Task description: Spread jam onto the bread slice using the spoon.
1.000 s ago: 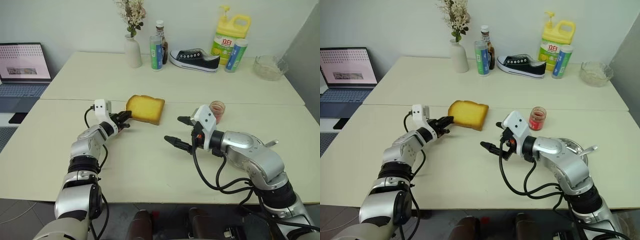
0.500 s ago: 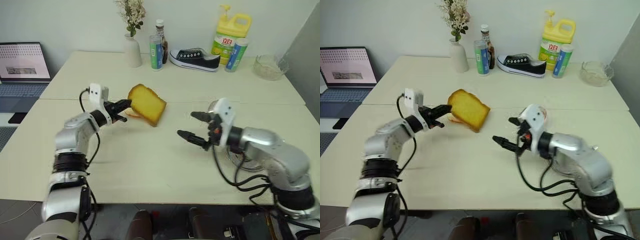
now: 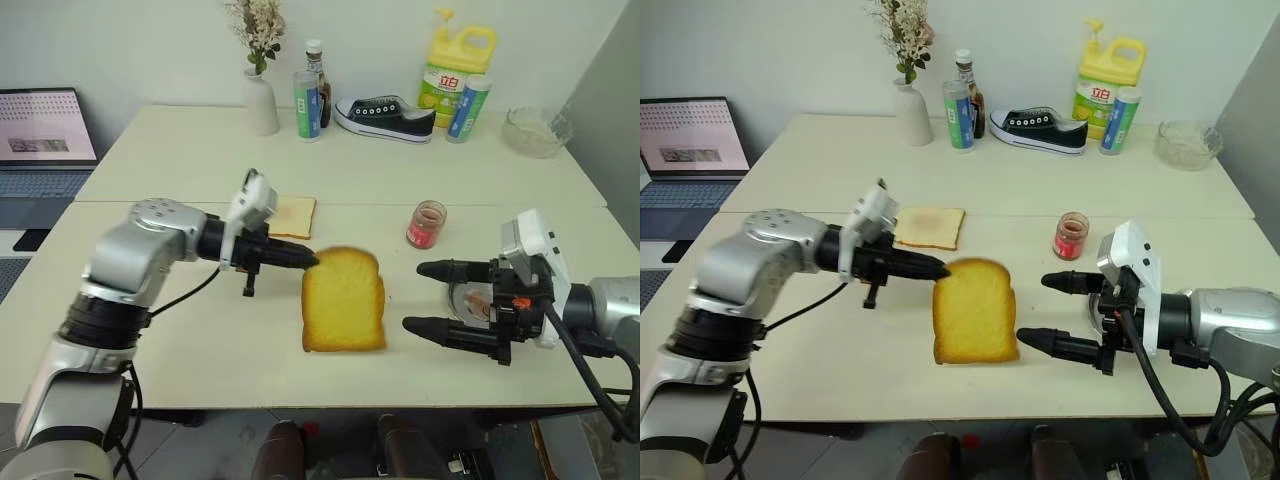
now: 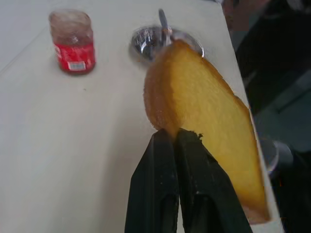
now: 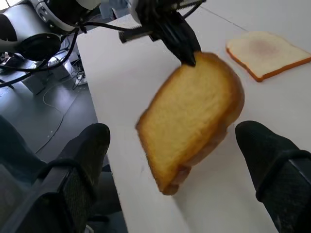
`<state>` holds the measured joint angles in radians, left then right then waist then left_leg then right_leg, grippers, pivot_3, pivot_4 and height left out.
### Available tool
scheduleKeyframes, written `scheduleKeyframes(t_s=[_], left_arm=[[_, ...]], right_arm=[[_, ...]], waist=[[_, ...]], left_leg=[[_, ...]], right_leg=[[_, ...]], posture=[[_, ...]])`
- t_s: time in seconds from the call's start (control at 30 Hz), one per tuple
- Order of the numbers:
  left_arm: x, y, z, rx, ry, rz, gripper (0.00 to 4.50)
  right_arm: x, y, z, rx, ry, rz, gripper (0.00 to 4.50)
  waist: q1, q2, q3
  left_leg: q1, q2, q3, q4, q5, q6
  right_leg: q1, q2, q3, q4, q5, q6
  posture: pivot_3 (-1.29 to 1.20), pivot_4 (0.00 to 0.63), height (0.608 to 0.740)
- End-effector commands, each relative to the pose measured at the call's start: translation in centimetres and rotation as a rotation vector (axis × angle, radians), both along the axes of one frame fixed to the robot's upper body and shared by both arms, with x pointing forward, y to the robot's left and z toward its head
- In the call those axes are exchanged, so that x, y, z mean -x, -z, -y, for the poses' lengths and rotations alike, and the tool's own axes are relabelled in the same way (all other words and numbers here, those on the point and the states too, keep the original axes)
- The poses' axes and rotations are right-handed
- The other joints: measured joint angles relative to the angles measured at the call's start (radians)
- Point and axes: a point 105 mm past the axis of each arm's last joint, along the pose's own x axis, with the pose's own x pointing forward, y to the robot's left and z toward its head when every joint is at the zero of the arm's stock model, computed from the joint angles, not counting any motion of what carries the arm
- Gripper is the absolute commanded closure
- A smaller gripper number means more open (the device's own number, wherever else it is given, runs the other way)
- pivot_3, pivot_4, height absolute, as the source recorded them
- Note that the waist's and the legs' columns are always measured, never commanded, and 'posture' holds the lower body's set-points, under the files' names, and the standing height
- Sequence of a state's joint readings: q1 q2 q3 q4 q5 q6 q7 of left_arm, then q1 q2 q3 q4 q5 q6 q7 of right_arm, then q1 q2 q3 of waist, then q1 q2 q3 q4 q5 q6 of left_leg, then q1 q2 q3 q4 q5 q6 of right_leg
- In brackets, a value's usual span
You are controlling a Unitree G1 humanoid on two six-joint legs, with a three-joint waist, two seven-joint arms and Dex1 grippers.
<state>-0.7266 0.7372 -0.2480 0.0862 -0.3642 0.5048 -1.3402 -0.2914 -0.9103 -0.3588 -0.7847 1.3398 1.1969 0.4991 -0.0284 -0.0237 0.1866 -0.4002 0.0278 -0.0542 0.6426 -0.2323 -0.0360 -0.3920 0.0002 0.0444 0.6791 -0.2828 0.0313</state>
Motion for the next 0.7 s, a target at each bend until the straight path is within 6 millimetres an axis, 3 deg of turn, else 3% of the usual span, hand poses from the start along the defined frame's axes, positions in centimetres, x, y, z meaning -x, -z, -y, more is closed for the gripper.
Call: scheduleKeyframes(t_s=[0.03,0.13,0.27,0.4,0.7], left_arm=[[-1.3,2.1,1.3,-0.084,0.048,0.09,4.47],[-2.7,3.4,2.4,-0.117,0.056,0.173,4.47],[-4.8,2.7,3.5,-0.061,0.0,0.245,4.47],[-6.4,2.8,3.4,-0.078,-0.055,0.286,4.47],[-5.4,4.8,3.8,-0.129,0.028,0.243,4.47]], right_arm=[[0.2,-0.4,-0.2,-0.024,0.021,0.025,0.0],[0.3,0.0,-0.1,-0.017,0.045,0.016,0.0],[0.2,0.3,0.3,0.004,0.078,0.022,0.0],[0.1,0.4,0.7,0.011,0.096,0.026,0.0],[-0.1,0.3,0.7,0.015,0.094,0.031,0.0]], waist=[[0.001,0.0,0.0],[0.002,0.0,0.0],[0.003,0.0,0.0],[-0.001,0.0,0.0],[-0.001,0.0,0.0]], left_leg=[[0.0,0.0,0.0,0.0,0.0,0.0],[-0.002,0.0,0.0,0.001,0.0,0.0],[-0.006,-0.001,0.0,0.001,0.0,0.0],[-0.01,-0.001,0.0,0.002,0.0,0.0],[-0.014,0.0,-0.001,0.002,0.0,0.0]], right_leg=[[0.0,0.0,0.0,0.0,0.0,0.0],[-0.001,0.0,0.0,-0.001,0.0,0.0],[-0.005,0.0,0.0,0.0,0.0,0.0],[-0.01,0.001,0.001,0.001,0.001,0.001],[-0.013,0.001,0.0,0.001,0.001,0.0]], posture=[[0.0,0.15,0.74],[0.0,0.15,0.74],[0.0,0.15,0.74],[0.0,0.15,0.74],[0.0,0.15,0.74]])
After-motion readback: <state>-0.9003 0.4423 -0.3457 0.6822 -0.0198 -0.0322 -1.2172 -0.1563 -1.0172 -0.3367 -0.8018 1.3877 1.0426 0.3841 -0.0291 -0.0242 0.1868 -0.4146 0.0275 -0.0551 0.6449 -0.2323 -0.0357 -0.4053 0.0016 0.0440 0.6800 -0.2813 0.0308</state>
